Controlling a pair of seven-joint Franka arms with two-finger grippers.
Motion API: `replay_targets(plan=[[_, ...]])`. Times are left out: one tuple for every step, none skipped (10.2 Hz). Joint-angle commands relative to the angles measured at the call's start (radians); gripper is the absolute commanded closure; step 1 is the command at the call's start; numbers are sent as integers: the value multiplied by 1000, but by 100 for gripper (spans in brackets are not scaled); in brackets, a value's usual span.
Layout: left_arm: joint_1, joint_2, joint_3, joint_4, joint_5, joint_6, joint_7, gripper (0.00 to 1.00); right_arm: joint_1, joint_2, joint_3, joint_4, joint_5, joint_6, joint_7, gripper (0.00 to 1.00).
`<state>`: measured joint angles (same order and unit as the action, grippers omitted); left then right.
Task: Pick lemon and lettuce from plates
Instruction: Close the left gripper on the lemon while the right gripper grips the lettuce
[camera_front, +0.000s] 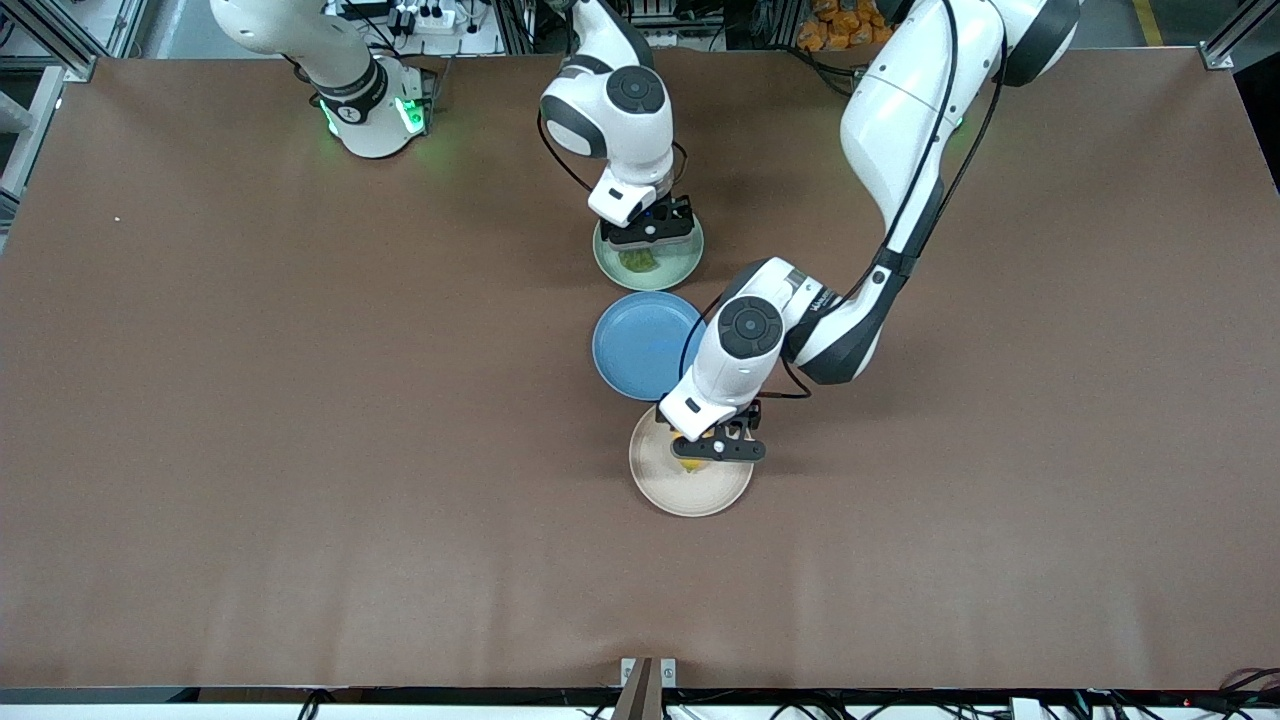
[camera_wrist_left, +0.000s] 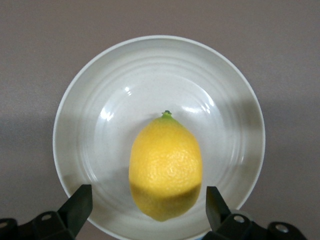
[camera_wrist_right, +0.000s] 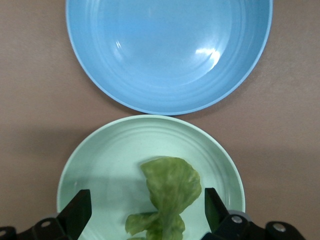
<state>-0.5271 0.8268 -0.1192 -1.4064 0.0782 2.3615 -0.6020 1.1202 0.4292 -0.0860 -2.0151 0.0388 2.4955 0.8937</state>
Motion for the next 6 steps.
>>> replay_targets(plan=[[-13,38,13,24,21,38,-41,0,16,17,-8,-19,13,28,4,0],[-13,41,16,24,23,56,-47,0,20,23,-8,-19,13,29,4,0],[-13,46,18,24,23,70,-51,0,21,37,-8,-19,13,34,4,0],[-17,51,18,24,23,82,-64,0,27,48,-8,-19,13,45,10,0],[-21,52,20,24,23,90,-71,0,32,57,-8,-19,15,51,11,0],[-22,52,20,24,23,91,-73,0,35,65,-8,-19,13,60,17,0]])
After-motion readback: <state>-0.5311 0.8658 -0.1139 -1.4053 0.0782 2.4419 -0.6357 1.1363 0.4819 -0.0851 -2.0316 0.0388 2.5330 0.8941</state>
